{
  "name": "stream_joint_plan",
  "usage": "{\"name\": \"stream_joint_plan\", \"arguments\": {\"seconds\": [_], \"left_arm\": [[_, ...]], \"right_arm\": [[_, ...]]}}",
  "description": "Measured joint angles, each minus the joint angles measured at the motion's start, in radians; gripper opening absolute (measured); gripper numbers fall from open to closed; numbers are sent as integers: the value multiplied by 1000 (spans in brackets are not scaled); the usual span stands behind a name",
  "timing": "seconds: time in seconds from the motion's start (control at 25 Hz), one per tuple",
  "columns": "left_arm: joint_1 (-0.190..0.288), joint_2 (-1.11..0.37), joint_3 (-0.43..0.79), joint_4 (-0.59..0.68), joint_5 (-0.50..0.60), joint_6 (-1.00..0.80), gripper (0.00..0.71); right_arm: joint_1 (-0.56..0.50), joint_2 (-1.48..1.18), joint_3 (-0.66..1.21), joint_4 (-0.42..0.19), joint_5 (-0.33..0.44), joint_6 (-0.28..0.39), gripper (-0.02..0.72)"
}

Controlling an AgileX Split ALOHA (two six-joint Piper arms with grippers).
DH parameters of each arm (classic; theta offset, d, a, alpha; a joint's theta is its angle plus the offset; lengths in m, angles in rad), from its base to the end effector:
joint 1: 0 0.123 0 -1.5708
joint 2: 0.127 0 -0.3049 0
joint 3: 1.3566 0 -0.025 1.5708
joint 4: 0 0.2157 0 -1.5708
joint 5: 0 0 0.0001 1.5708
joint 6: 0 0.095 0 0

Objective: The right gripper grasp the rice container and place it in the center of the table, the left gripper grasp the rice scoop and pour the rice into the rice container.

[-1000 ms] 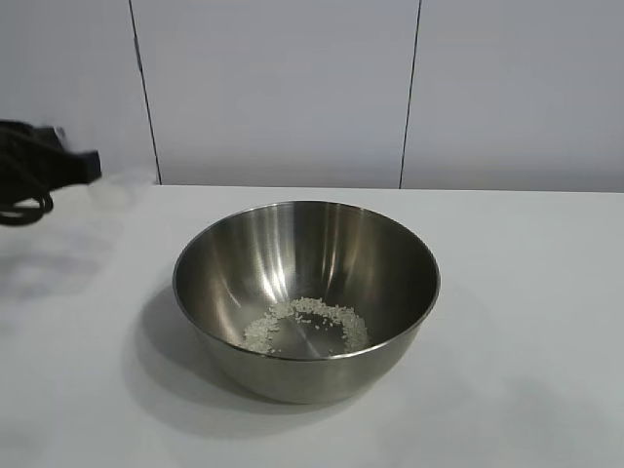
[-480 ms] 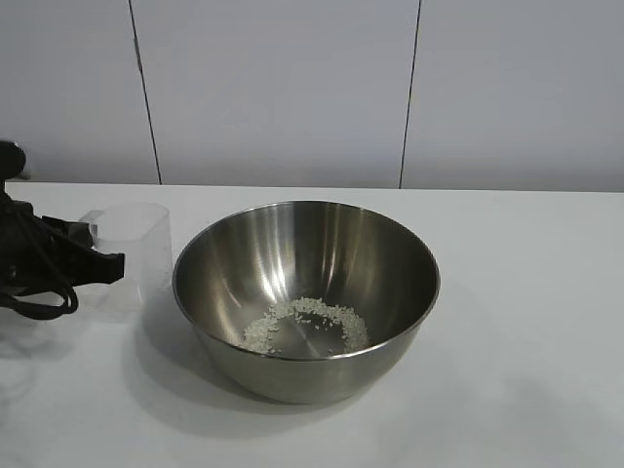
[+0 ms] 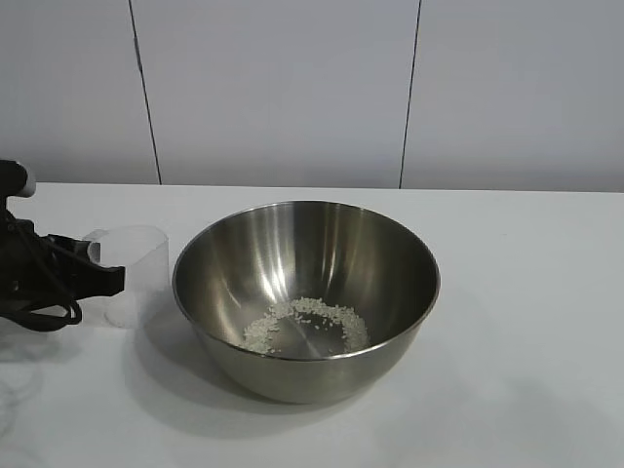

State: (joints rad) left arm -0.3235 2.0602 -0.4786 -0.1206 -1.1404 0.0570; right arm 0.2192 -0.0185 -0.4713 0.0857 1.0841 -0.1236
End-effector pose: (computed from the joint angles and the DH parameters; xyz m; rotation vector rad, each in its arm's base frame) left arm 0.2935 -0.0875 0.1256 0.2439 1.9113 -0.1068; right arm -0.0534 -0.0045 0.2487 -0.3592 2.0475 0.1616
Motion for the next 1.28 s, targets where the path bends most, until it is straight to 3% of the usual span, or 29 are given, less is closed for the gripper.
{"name": "stream_joint_plan", "arguments": {"seconds": [0.12, 0.2, 0.44, 0.68, 0.76, 0.92, 1.12, 1.2, 1.28], "left_arm": [[0, 0, 3, 0, -5, 0, 463], [0, 0, 20, 0, -10, 1, 511], [0, -25, 134, 0, -10, 54, 543], [0, -222, 216, -1, 7, 193, 543], [0, -317, 205, -15, 111, 229, 543], [0, -527, 127, -73, 460, 303, 543], [0, -730, -99, -80, 976, 405, 546], [13, -791, -195, -80, 1150, 414, 546], [45, -847, -262, -80, 1254, 414, 546]], "right_arm": [[0, 0, 0, 0, 0, 0, 557], [0, 0, 0, 0, 0, 0, 557], [0, 0, 0, 0, 0, 0, 557], [0, 0, 0, 0, 0, 0, 557], [0, 0, 0, 0, 0, 0, 557], [0, 0, 0, 0, 0, 0, 557], [0, 0, 0, 1, 0, 0, 557], [0, 0, 0, 1, 0, 0, 557], [0, 0, 0, 1, 0, 0, 557]]}}
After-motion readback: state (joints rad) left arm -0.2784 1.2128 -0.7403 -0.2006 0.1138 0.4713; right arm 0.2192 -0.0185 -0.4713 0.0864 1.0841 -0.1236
